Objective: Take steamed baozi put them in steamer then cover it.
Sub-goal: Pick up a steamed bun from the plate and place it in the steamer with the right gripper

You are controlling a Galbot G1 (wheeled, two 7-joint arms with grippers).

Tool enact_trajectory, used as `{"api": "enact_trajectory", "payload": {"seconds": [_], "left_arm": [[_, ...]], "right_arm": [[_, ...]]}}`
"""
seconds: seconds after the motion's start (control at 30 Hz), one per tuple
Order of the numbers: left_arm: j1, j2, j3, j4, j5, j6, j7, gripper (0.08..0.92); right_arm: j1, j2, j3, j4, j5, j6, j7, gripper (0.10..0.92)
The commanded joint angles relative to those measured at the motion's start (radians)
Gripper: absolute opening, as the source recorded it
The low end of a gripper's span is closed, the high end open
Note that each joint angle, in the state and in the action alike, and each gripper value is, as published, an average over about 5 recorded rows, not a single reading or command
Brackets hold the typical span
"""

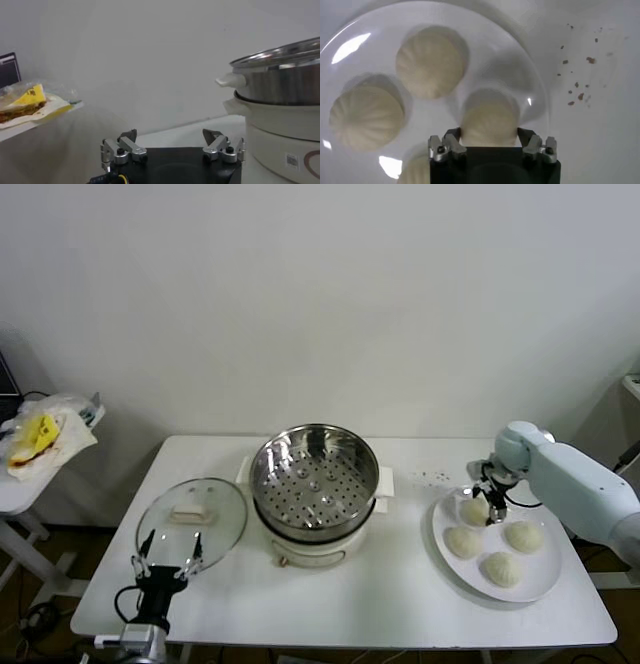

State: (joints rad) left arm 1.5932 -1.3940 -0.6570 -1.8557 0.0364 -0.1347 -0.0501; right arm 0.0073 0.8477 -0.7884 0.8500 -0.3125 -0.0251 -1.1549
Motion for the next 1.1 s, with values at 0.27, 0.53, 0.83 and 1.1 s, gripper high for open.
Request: {"api": "enact_trajectory", "payload": {"seconds": [0.27, 0.53, 0.83, 1.1], "left_arm": [[0.009, 0.002, -0.005, -0.002, -0.007, -0.006, 0.0, 0.823], [0.02, 0.003, -0.004, -0.007, -0.011, -0.013, -0.002, 0.823], [0.04, 0.011, -0.003, -0.012, -0.011, -0.03, -0.005, 0.823], [0.041, 0.03, 0.004, -0.016, -0.007, -0.028, -0.005, 0.823]], "right_arm": [[0.087, -0.025, -0.062, 0.056, 0.033, 0.036, -0.009, 0.691], [0.483, -0.006, -0.378, 0.198, 0.133, 0.182, -0.046, 0.695], [0.77, 0.185, -0.551, 0.258, 0.216, 0.33, -0.07, 0.696], [0.742, 0.419, -0.512, 0.233, 0.186, 0.419, -0.072, 0.696]]}}
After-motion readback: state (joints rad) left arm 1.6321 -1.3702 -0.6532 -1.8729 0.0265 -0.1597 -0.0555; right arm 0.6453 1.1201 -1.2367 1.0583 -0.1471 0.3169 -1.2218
